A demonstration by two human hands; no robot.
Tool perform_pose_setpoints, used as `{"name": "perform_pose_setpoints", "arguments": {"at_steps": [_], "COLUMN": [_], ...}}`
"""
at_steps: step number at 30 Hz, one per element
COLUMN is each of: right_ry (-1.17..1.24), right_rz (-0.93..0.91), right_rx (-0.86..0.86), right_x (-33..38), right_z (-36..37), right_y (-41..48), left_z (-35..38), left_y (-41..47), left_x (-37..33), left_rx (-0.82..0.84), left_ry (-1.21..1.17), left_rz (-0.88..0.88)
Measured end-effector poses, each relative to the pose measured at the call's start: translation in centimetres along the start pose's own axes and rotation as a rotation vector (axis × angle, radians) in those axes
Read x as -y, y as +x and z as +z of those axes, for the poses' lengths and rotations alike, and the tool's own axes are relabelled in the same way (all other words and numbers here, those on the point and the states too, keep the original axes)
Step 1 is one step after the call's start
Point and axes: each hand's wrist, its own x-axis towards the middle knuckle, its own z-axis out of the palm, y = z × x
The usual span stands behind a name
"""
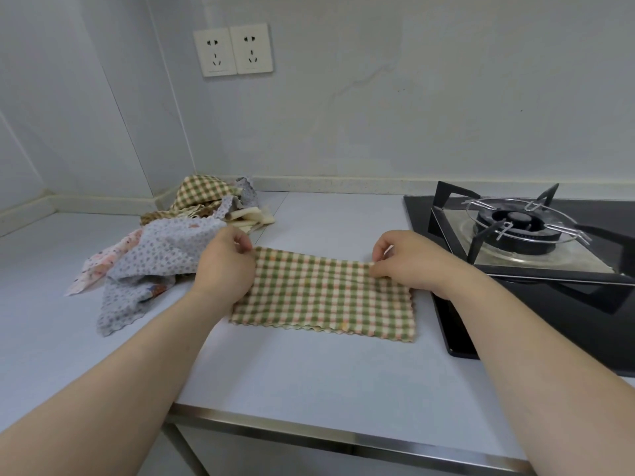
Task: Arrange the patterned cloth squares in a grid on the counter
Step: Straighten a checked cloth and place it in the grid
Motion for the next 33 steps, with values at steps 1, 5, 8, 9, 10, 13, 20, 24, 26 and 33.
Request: {"name": "perform_pose_setpoints", "arguments": {"at_steps": [1,5,8,9,10,13,20,24,26,33], "right_ry": [0.013,-0.047,0.004,0.043,0.095,0.222,0.314,0.293,0.303,0.24], "right_rz": [-0.002,-0.091,-0.19,-0.208,-0.226,-0.328,-0.572,-0.594,-0.588,-0.564], "right_rx": [0.019,0.173,0.246,0.252,0.26,0.326,0.189,0.005,-0.02,-0.051], "right_x": [-0.1,0.4,1.9,2.4,2.8,3.3,3.9,4.2,4.3,4.4], "right_z": [-0.2,-1.3,-2.3,-2.7,-3.1,-4.3,-4.2,-3.2,-3.2,-2.4], "right_y": [0.0,-0.7,-2.1,-2.5,-2.9,-3.6,-4.6,-4.2,-4.4,-4.3], "left_z": [0.0,-0.4,-1.0,-1.3,-1.7,-2.9,-4.3,-4.1,-3.9,-2.9], "left_y": [-0.1,-0.6,-0.9,-1.1,-1.2,-2.0,-4.7,-6.2,-6.6,-6.3], "left_x": [-0.2,-1.4,-2.6,-3.1,-3.6,-5.3,-8.4,-9.4,-9.5,-8.8], "left_rx": [0.002,0.026,0.014,0.001,-0.013,-0.061,0.045,0.17,0.2,0.158], "left_ry": [0.012,-0.002,-0.054,-0.08,-0.107,-0.154,-0.269,-0.236,-0.207,-0.102], "left_rz": [0.013,-0.006,-0.001,0.011,0.029,0.098,0.302,0.464,0.546,0.654]}}
